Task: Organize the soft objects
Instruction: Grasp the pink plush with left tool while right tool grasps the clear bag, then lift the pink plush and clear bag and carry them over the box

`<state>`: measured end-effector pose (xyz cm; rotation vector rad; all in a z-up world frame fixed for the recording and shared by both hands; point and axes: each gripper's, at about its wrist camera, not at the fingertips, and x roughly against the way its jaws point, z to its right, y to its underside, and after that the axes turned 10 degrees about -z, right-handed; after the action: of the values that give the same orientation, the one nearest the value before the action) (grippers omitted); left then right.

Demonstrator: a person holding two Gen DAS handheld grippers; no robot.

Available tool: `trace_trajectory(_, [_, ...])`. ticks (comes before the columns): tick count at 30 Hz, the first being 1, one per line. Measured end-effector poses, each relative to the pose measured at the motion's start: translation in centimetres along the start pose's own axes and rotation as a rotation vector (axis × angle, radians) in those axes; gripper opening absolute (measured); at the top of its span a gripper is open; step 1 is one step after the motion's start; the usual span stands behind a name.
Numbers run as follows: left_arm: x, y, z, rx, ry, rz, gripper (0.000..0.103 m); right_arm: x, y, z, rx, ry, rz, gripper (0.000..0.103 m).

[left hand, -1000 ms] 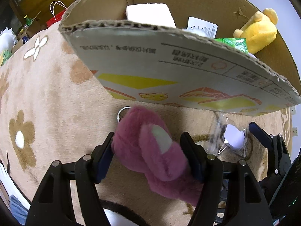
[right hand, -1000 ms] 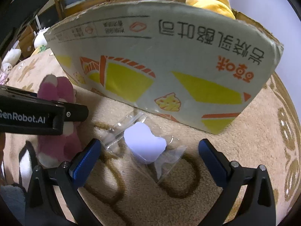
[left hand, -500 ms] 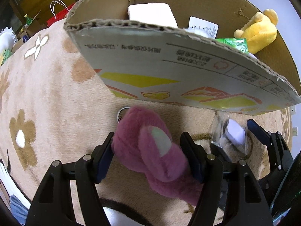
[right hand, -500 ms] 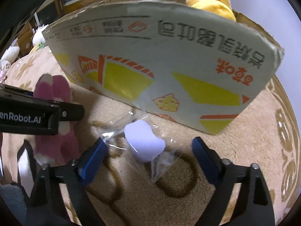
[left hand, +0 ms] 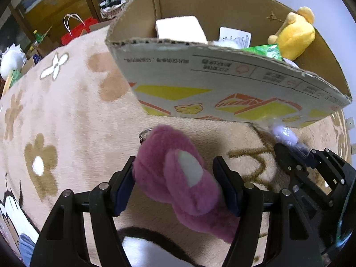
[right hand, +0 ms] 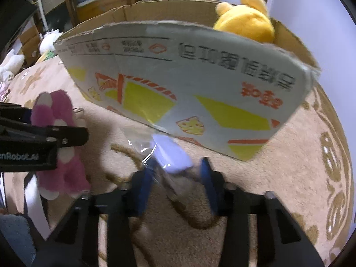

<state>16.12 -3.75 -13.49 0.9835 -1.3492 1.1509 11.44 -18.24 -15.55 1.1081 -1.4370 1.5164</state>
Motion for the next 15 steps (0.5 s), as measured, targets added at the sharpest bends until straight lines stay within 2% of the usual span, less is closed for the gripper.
trace_trajectory(8, [1.7,1.8,0.1,0.002,-0.008,0.040,0.068,1.4,0.3,-0.2,0.021,-0.050,0.027,0.009])
trace_trajectory(15, [4.8,3.8,-0.3,0.007,0.010,0.141,0.068,4.6,1.8,-0.8,0.014,-0.054,0.079,0.006])
